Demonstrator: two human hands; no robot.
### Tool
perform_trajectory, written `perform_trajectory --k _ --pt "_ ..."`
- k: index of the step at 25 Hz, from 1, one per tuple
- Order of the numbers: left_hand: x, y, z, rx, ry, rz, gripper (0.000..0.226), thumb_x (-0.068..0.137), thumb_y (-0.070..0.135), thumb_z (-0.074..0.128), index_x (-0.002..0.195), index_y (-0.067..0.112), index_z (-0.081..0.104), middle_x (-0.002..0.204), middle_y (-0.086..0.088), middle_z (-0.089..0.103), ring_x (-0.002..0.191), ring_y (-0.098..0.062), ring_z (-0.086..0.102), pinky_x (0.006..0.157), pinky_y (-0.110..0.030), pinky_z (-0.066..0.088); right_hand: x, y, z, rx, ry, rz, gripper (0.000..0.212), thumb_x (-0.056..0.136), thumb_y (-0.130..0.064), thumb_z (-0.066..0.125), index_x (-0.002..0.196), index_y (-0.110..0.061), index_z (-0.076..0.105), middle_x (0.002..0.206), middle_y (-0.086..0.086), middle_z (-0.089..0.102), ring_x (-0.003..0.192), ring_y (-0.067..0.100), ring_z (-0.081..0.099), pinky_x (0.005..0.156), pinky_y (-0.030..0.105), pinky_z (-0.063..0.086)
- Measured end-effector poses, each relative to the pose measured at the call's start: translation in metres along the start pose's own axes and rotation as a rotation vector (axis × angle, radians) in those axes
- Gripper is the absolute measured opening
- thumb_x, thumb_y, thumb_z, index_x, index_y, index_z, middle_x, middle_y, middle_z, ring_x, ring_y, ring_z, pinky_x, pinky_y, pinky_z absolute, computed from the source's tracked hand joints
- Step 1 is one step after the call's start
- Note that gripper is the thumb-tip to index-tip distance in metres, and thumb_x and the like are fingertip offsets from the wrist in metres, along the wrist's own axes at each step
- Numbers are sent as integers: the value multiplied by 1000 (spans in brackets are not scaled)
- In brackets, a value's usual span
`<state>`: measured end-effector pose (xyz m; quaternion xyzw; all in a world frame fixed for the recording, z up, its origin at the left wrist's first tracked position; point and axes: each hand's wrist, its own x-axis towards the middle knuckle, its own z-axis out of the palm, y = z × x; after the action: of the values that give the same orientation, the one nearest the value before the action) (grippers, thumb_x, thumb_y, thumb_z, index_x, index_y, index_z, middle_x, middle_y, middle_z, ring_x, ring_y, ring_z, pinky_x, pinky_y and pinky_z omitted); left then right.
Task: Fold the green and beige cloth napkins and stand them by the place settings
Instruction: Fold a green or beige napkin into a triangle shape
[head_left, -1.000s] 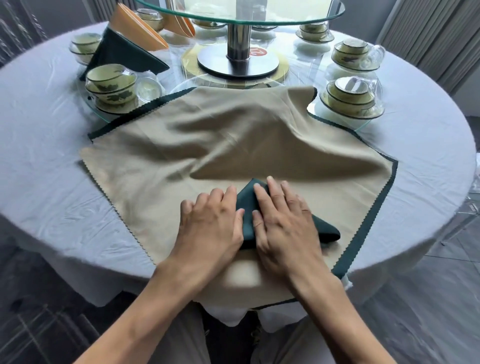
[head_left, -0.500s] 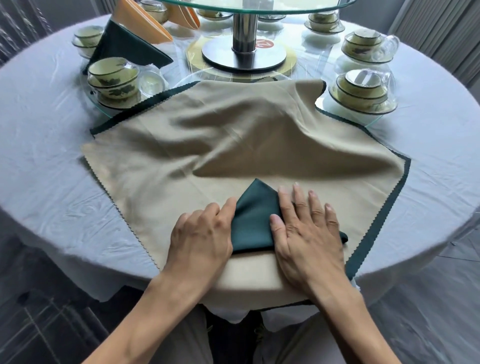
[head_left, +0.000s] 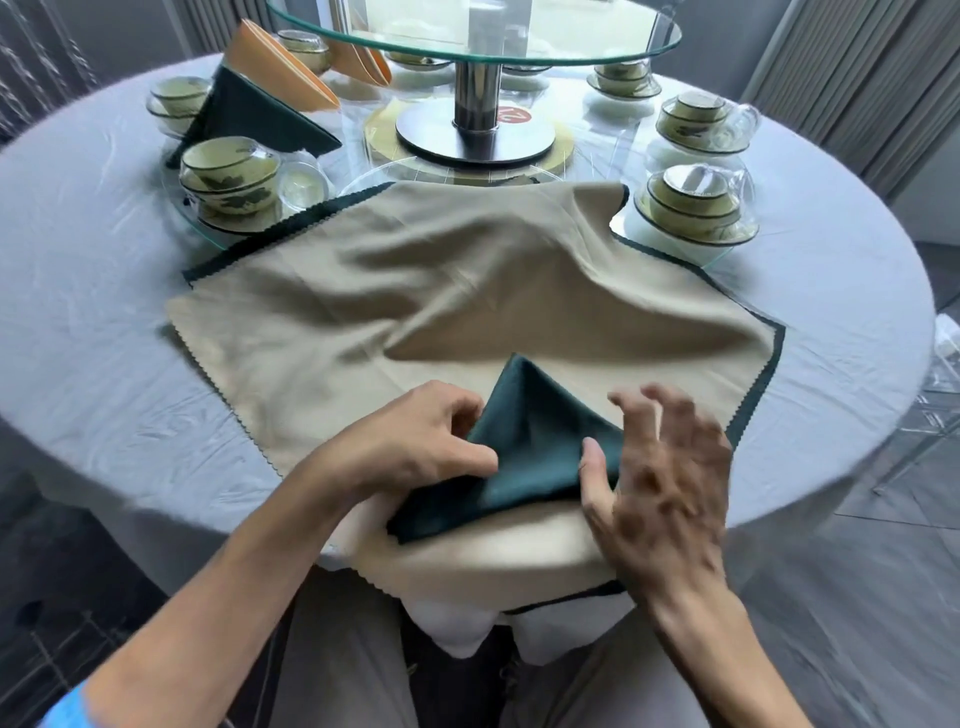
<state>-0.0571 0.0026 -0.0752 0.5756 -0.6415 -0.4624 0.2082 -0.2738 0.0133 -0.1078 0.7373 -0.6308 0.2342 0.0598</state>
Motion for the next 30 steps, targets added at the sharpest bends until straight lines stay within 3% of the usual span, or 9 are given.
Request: perform_trajectory --k 2,5,9,13,16,19,21,25,30 --pt "-8 12 11 -102 -48 128 15 70 13 59 81 5 64 67 2 54 63 -12 51 59 -36 40 -11 -19 -24 247 60 20 22 86 -46 55 96 -26 59 97 -7 61 89 21 57 78 39 40" --pt "-25 36 32 -142 69 336 17 79 5 63 86 18 71 70 17 64 71 -3 63 64 -34 53 -19 -42 -50 776 -188 164 34 81 -61 56 102 -36 58 97 -17 66 88 3 63 74 28 48" --pt "-38 50 54 -5 266 431 18 75 11 72 86 21 61 76 10 67 73 -5 65 63 -20 49 -7 -47 -49 1180 -180 230 9 90 -23 58 94 -19 64 78 -3 68 74 12 63 69 44 54" --pt "-43 37 44 157 405 504 22 78 22 74 98 25 67 95 15 64 90 -5 61 71 -17 42 17 -26 -41 1318 -318 241 31 91 2 42 96 -8 72 91 14 73 87 31 67 78 43 56" --pt "-47 22 16 445 688 452 58 73 38 71 129 32 54 122 12 53 113 -11 51 94 -28 39 37 -11 -52 1205 -440 123 32 73 -7 41 89 0 68 78 19 65 73 24 56 66 30 44" --pt "-47 20 -2 -39 101 280 74 78 42 68 143 48 35 117 7 64 106 -14 61 91 -37 48 63 -8 -59 1186 -564 106 24 63 -6 41 75 6 58 65 9 48 62 16 42 54 25 33" --pt "-39 13 5 -318 -3 262 58 85 28 68 137 43 47 103 -7 70 93 -24 68 85 -43 53 78 -9 -50 1040 -569 115 22 61 -10 43 74 -1 59 66 5 52 62 16 46 58 29 35" --pt "-20 -12 35 473 461 88 48 92 44 51 139 35 44 103 11 65 92 -11 60 82 -29 47 62 -23 -2 160 -235 -31 47 74 -24 38 115 -20 62 111 5 67 99 30 61 86 40 46" --pt "-12 -53 52 841 544 205 56 100 47 25 146 21 45 146 0 51 134 -22 45 104 -44 27 9 -39 36 27 -357 -227 60 91 -43 30 144 -21 46 150 4 45 137 29 42 110 46 19"
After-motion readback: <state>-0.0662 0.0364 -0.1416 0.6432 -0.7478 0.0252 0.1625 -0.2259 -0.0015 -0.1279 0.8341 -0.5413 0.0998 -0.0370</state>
